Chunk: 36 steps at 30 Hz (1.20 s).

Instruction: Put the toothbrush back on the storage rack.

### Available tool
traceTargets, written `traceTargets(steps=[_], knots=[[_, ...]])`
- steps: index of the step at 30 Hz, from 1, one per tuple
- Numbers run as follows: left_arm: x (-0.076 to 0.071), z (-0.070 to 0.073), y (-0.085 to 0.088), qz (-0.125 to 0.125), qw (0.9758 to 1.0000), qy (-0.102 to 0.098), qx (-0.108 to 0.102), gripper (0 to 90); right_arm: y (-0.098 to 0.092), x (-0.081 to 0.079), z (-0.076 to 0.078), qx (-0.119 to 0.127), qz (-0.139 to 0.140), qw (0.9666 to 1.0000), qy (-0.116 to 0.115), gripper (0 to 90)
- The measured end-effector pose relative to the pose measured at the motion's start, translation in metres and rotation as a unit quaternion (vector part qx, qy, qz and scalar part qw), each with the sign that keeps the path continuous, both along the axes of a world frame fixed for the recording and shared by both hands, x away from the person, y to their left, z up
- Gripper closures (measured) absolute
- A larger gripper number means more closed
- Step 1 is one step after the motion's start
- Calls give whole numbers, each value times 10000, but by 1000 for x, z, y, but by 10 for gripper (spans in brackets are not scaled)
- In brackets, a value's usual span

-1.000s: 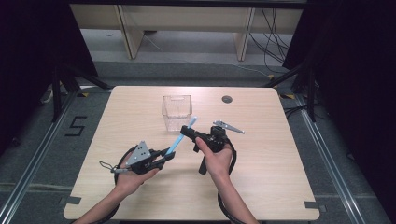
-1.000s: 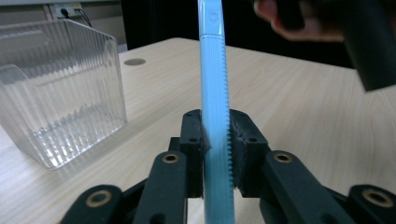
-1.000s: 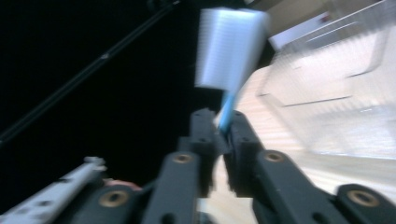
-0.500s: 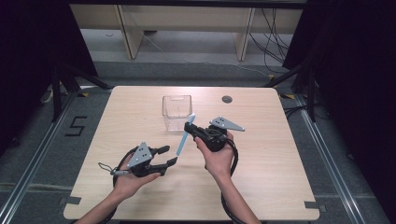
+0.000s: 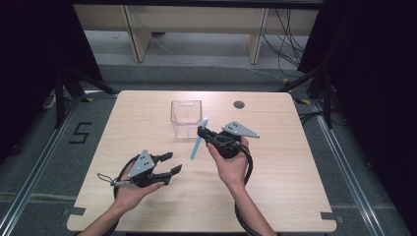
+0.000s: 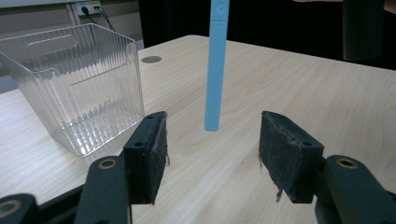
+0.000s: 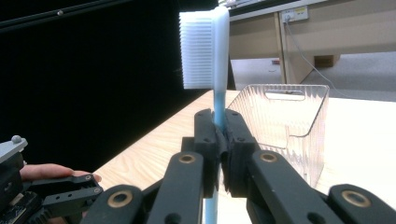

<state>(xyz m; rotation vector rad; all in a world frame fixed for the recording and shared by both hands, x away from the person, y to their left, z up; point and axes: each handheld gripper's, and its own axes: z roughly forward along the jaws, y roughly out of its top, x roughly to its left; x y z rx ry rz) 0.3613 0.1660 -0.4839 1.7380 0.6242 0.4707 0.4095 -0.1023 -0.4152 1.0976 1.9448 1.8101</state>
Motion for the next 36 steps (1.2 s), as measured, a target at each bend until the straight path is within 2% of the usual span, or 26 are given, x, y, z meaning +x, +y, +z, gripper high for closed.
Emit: traceTargets(steps=[1, 4, 6, 9, 12, 13, 19, 20, 21, 23, 26, 27, 28, 30, 35, 36], knots=[[1, 1, -1, -19, 10000, -28, -73, 413, 0, 1, 0, -46, -30, 10000, -41, 863], [3, 9, -7, -60, 10000, -76, -11, 414, 3, -2, 2, -31, -35, 10000, -10, 863], [7, 15, -13, -133, 9998, -124, -75, 417, 5, -2, 4, -218, -39, 9996, -156, 863], [12, 25, -21, -131, 9999, -52, 66, 422, 10, -6, 7, -381, 41, 9988, -289, 864], [19, 30, -29, -127, 9999, -27, 100, 435, 15, -8, 6, -541, 89, 9976, -431, 863], [21, 31, -31, -126, 9998, -29, 153, 441, 17, -9, 6, -583, 75, 9974, -416, 863], [31, 34, -44, -51, 9998, -65, 178, 512, 24, -12, 3, -579, 83, 9977, -354, 863], [32, 34, -45, -31, 9998, -47, 214, 530, 24, -10, 3, -665, 132, 9962, -539, 863], [33, 34, -46, -13, 9997, -53, 248, 544, 25, -12, 3, -665, 115, 9967, -439, 863], [35, 33, -47, 13, 9996, -51, 275, 573, 27, -11, 3, -764, 137, 9955, -552, 863], [36, 33, -46, 64, 9996, -55, 254, 627, 29, -13, 3, -825, 106, 9953, -506, 863], [36, 34, -46, 57, 9997, -47, 254, 646, 29, -12, 3, -840, 126, 9942, -662, 863], [37, 34, -46, 28, 9996, -35, 265, 662, 30, -13, 3, -816, 70, 9948, -601, 863], [37, 33, -47, 4, 9997, -51, 256, 690, 31, -14, 3, -858, 124, 9949, -508, 863], [37, 31, -48, -35, 9998, 2, 220, 777, 33, -14, 2, -847, 138, 9949, -523, 862], [38, 30, -49, -61, 9999, -5, 138, 780, 33, -14, 2, -851, 132, 9949, -523, 862]])
